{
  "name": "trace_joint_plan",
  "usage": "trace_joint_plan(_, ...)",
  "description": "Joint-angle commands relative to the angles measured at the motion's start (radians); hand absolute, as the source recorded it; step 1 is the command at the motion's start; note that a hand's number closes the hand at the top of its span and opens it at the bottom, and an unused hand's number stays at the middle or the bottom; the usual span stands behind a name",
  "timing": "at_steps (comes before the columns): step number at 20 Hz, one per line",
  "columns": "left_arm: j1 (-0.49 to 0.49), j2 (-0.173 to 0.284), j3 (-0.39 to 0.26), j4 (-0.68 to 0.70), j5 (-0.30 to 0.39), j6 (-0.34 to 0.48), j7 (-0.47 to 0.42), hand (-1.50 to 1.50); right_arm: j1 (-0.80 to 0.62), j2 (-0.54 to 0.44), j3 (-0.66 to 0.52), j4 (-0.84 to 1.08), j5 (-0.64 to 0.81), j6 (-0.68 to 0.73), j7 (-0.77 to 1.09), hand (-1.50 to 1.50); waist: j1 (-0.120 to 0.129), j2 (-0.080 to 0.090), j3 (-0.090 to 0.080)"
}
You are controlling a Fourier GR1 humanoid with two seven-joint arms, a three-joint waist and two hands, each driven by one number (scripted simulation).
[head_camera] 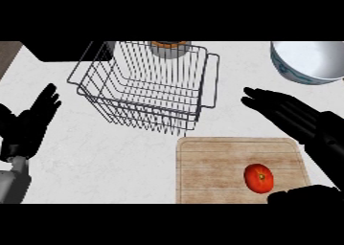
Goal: Pick the tomato from the cutting board and place it in the basket
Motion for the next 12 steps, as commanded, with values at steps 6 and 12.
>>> trace_joint_plan(6, -0.018, 0.001, 0.006, 0.004, -0.001, -0.021, 0.026, 0.00, -0.197, -0.217, -0.180, 0.022, -0.386, 0.343, 0.374, -1.50, 0.015, 0.004, 0.004)
trace_joint_plan(12, -0.018, -0.032, 0.012, 0.053, -0.022, -0.030, -0.020, 0.00, -0.182, -0.312, -0.305, 0.084, -0.697, 0.477, 0.407, -1.50, 0.008, 0.007, 0.006)
